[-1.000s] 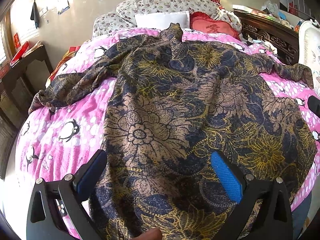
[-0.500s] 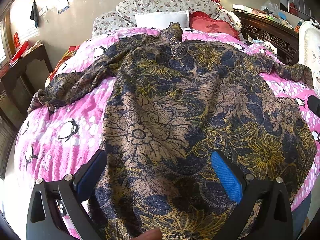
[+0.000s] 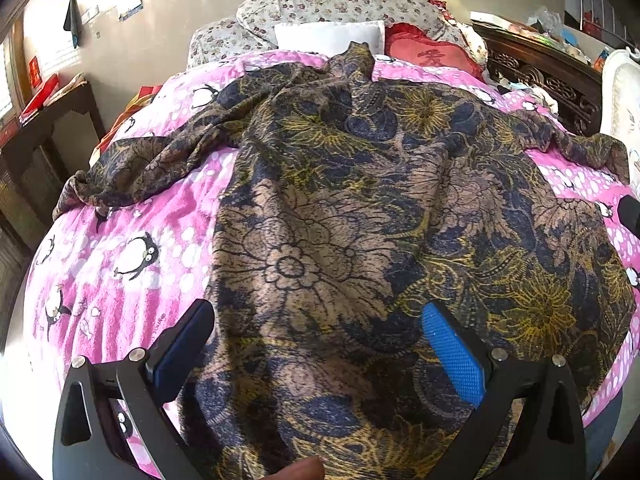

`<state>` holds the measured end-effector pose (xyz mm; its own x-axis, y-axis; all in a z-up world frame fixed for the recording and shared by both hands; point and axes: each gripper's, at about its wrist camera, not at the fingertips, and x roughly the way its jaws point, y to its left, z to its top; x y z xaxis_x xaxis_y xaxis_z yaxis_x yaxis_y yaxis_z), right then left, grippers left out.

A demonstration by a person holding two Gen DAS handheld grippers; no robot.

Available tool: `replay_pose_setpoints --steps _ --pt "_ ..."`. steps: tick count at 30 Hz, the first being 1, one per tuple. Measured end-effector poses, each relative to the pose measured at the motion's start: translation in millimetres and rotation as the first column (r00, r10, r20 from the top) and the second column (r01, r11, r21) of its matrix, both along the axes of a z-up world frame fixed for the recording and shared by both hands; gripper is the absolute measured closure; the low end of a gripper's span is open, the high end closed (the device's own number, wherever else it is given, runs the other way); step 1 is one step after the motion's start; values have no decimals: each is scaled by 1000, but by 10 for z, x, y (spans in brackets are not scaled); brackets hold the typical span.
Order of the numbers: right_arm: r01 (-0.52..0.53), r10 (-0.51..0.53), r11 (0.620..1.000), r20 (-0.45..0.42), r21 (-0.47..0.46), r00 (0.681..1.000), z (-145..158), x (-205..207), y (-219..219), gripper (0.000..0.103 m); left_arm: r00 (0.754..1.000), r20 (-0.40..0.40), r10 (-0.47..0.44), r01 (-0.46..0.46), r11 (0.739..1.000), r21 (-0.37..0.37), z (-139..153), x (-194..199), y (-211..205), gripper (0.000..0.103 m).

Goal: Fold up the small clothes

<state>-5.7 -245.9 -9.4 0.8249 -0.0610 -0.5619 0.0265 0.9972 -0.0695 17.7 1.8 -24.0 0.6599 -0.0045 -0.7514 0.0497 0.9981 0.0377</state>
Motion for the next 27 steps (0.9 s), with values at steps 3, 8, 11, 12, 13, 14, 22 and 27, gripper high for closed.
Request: replay_pose_setpoints --steps 3,8,11,12,13,14,22,27 --pt "-8 8 1000 -5 -12 1000 1 29 71 0 1000 0 12 -12 1000 -12 -17 27 87 0" --pt "-25 25 999 -7 -29 1000 30 84 226 0 1000 -9 29 -29 999 -34 -69 72 233 0" --pt "-36 36 999 -3 -40 999 46 109 312 0 999 -11 40 -40 998 -42 -94 82 303 0" --pt "-38 38 998 -5 -43 999 44 117 333 0 999 -12 45 -46 998 -47 -101 87 333 0" --pt "-40 40 998 -7 -45 999 44 129 359 0 999 -13 51 -51 997 -53 -107 94 367 0" --pt "-43 42 998 -8 -46 999 42 135 379 0 998 -13 54 -55 997 -54 -109 97 383 0" --pt "-62 62 997 -10 -55 998 41 131 463 0 997 -15 76 -76 995 -64 -126 97 468 0" --pt "-59 59 997 -1 -44 998 53 107 401 0 997 -14 74 -75 996 -54 -109 77 438 0"
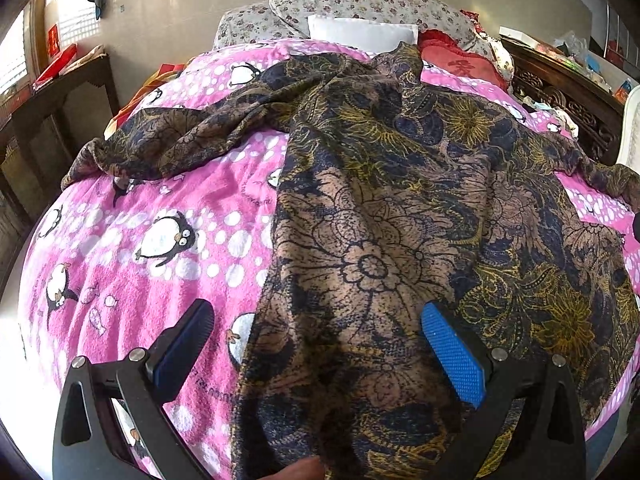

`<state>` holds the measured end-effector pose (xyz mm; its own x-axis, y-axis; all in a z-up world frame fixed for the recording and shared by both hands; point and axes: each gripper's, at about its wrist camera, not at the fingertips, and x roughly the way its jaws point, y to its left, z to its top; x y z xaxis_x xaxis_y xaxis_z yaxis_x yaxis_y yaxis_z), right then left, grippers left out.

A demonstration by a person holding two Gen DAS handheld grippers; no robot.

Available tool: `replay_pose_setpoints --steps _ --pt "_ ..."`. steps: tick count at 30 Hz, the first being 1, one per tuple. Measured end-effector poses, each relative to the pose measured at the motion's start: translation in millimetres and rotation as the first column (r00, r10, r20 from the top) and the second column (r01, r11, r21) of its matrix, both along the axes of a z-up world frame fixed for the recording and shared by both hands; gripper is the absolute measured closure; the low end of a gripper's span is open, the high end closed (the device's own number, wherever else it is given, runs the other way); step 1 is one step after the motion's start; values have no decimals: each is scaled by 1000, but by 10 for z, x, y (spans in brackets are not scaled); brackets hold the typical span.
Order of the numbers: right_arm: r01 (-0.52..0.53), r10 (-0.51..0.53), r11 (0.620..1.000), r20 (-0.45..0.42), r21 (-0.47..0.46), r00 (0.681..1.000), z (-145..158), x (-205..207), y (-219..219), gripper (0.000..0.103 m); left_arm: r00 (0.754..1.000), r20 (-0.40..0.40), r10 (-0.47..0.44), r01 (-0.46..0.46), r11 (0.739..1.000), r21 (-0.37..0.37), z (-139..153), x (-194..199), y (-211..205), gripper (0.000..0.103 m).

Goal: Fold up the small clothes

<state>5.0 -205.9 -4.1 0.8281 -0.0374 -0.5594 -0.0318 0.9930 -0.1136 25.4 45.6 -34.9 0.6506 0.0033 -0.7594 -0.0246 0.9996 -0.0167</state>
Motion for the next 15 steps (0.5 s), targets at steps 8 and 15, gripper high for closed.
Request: replay_pose_setpoints --steps 8,15 --pt "4 -4 999 10 49 1000 -59 -41 -167 0 1000 1 -6 6 999 52 63 -18 -180 0" --pt "26 -27 994 13 106 1000 -135 -105 -448 0 999 -3 -39 39 995 97 93 -31 -481 0"
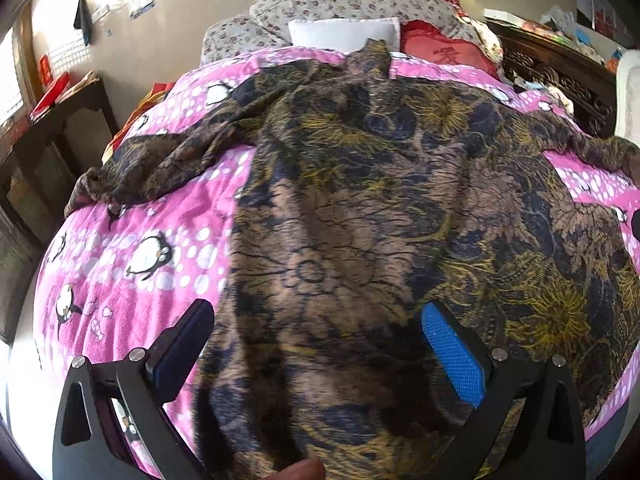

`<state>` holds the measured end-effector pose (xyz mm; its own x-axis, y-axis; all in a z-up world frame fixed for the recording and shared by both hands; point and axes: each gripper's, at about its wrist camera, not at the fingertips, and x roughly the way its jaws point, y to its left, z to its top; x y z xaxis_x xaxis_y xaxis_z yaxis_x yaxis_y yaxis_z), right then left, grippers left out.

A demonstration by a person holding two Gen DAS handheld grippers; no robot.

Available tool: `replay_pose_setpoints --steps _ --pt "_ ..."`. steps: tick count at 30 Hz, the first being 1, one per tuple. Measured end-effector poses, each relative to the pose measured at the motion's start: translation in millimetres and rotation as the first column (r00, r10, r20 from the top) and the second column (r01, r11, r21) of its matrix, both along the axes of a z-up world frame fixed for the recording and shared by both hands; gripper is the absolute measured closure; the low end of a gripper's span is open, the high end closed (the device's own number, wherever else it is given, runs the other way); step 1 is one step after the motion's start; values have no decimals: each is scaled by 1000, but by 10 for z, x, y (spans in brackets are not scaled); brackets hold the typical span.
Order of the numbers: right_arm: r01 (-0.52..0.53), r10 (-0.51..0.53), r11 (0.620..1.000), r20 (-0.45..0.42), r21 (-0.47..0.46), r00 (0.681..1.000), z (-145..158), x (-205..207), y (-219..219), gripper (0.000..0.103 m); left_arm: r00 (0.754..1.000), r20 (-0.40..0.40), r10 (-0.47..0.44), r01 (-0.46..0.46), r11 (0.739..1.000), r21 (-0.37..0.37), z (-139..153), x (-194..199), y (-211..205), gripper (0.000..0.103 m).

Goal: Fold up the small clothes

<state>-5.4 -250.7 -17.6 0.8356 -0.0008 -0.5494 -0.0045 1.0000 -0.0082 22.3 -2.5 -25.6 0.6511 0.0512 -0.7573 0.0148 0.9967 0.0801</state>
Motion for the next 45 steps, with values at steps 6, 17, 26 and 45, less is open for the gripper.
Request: replay_pose_setpoints --steps 6,17,26,45 --pt "36 -36 998 -5 48 999 -49 -54 -258 0 999 3 -37 37 999 21 37 -33 -235 0" --pt "43 -43 998 0 52 999 -45 -56 -267 0 1000 9 -25 25 1000 -2 41 -32 -106 0" --pt "-35 35 999 -1 -9 999 30 195 282 0 991 131 -1 3 1000 -19 131 58 565 0" --pt "-175 172 984 -53 -38 984 -74 571 1190 0 960 32 277 -273 957 -99 -44 435 1842 0"
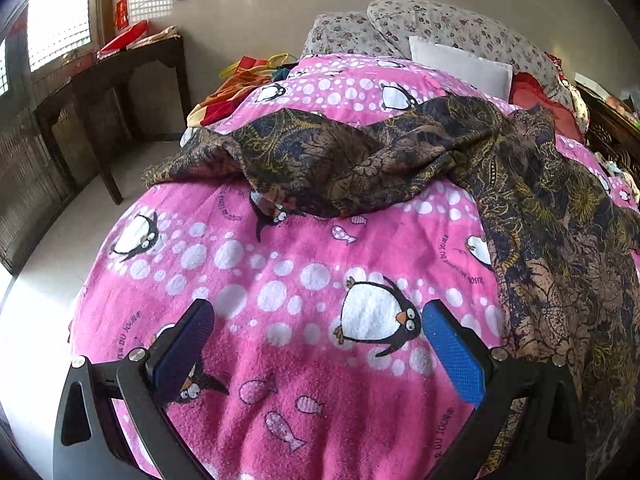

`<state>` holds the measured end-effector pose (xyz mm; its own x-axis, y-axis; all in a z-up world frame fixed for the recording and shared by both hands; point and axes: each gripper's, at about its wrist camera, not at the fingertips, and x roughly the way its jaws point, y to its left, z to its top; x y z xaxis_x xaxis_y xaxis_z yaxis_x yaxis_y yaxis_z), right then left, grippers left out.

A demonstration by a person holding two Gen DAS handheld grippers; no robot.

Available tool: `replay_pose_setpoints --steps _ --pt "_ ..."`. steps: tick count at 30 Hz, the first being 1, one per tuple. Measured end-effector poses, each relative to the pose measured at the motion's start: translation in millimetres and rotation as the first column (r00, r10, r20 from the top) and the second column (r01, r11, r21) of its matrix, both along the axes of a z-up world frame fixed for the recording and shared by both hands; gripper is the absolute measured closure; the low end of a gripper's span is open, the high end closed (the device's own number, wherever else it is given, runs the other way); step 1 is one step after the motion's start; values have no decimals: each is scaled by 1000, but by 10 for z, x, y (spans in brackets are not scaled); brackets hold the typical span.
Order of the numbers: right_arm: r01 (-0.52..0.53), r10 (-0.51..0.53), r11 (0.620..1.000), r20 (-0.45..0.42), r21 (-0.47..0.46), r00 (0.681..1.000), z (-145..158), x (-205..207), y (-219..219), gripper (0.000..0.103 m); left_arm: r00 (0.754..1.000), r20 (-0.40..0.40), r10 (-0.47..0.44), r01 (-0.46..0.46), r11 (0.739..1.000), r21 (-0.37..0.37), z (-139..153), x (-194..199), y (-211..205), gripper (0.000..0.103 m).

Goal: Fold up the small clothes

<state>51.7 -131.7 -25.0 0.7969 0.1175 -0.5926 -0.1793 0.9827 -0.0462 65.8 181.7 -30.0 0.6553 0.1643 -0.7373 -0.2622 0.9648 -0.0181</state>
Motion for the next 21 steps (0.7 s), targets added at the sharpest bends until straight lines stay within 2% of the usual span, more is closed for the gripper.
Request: replay_pose_setpoints --steps 8,11,14,15,16,17,18,20,21 --pt "-51 51 998 14 -24 999 48 3 209 0 1000 -9 20 -20 1000 18 -40 -16 60 0" --pt "-175 175 985 -9 6 984 120 80 458 0 999 -5 50 -50 998 50 -79 -91 161 0" --pt "-333 334 943 51 -16 941 274 138 892 0 996 -11 84 -82 992 92 -156 -198 304 0" --pt "-404 404 915 64 -18 912 326 156 1077 0 995 -12 97 -95 990 102 -185 -241 370 0" --pt "-500 498 866 69 7 864 378 196 1291 0 995 -8 101 -99 990 103 -203 -269 417 0" --pt "-556 552 831 75 31 830 411 216 1419 0 995 -1 98 -98 990 100 -213 -299 453 0" --pt "-625 619 778 90 65 780 458 259 1610 0 996 5 92 -92 991 94 -221 -333 482 0" --pt "-725 719 682 90 100 689 518 380 2028 0 997 8 75 -75 993 91 -236 -389 515 0" --pt "-751 747 653 83 98 660 515 429 2190 0 998 12 66 -67 994 91 -236 -420 521 0"
